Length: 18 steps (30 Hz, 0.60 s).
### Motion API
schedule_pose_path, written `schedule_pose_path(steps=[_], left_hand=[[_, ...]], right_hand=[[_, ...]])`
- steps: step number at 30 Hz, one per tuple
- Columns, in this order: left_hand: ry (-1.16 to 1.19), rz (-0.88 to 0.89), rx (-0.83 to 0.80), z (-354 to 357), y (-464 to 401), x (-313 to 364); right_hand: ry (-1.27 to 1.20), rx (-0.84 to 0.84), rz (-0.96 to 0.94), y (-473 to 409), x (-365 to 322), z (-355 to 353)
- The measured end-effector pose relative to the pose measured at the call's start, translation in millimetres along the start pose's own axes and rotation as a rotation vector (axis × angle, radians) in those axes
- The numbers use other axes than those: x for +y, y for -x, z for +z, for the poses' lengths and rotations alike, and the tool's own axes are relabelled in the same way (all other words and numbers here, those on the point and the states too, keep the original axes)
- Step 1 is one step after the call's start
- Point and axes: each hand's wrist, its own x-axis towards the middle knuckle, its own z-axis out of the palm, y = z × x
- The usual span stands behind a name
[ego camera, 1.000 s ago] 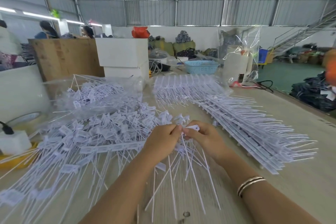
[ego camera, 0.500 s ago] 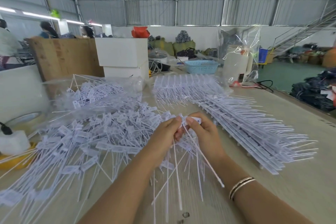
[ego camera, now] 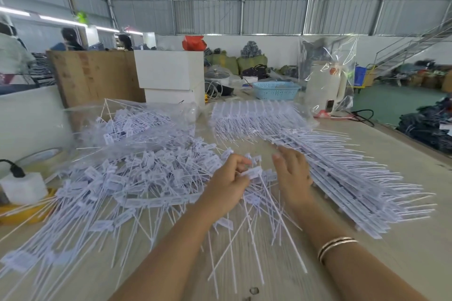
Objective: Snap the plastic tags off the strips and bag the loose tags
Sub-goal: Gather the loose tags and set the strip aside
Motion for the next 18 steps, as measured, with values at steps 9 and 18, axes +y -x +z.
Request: schedule_pose_path(steps=[9, 18], left_hand=[[-0.26, 0.251, 0.096, 2.8, 5.0, 4.9], [-0.282, 0.09, 0.127, -2.1, -1.3, -6.4]], right_hand=[[0.061, -0.213, -0.206, 14.3, -16.0, -4.7], [-0.223, -0.412, -0.144, 9.0, -4.6, -10.0]])
